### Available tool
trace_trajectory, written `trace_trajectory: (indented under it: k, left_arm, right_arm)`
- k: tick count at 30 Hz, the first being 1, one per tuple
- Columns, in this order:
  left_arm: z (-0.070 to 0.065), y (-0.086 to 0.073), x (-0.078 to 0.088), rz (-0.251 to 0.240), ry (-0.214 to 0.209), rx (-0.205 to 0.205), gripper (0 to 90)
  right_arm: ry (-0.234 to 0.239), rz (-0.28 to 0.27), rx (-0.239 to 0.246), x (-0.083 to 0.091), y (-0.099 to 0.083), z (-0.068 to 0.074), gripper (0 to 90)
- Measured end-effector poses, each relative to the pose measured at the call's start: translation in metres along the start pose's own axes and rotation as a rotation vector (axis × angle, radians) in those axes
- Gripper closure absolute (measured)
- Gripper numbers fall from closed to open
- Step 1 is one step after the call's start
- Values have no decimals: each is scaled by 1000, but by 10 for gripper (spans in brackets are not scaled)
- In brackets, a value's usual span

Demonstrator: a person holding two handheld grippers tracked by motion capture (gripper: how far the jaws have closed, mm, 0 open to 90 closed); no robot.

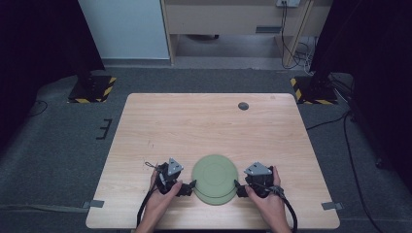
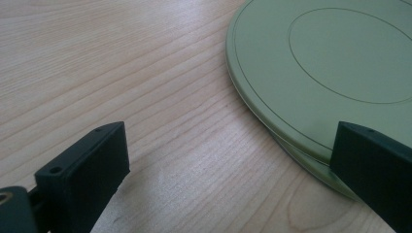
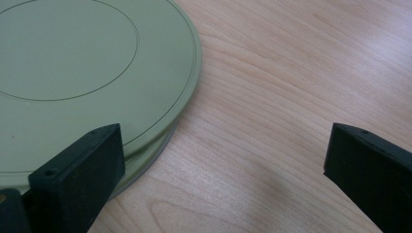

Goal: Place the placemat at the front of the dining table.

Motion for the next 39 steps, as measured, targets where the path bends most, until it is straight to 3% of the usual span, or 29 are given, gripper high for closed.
trace_trajectory:
  k: [25, 39]
  left_arm:
    - [8, 6, -8, 4, 30, 14, 0]
    - [13, 8, -14, -2, 37, 29, 0]
  right_arm:
    - [-22, -1, 17, -10, 6, -3, 6]
    - [-20, -7, -1, -14, 6, -7, 6]
Point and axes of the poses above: each handheld gripper's, and its own axes: x roughly backward along the jaws, y roughly out of its top, z roughly to its left, the point moved 1 cm from there along -x, roughly forward along the jaws, and after that the axes turned 9 degrees about -z, right-handed, at the moved point
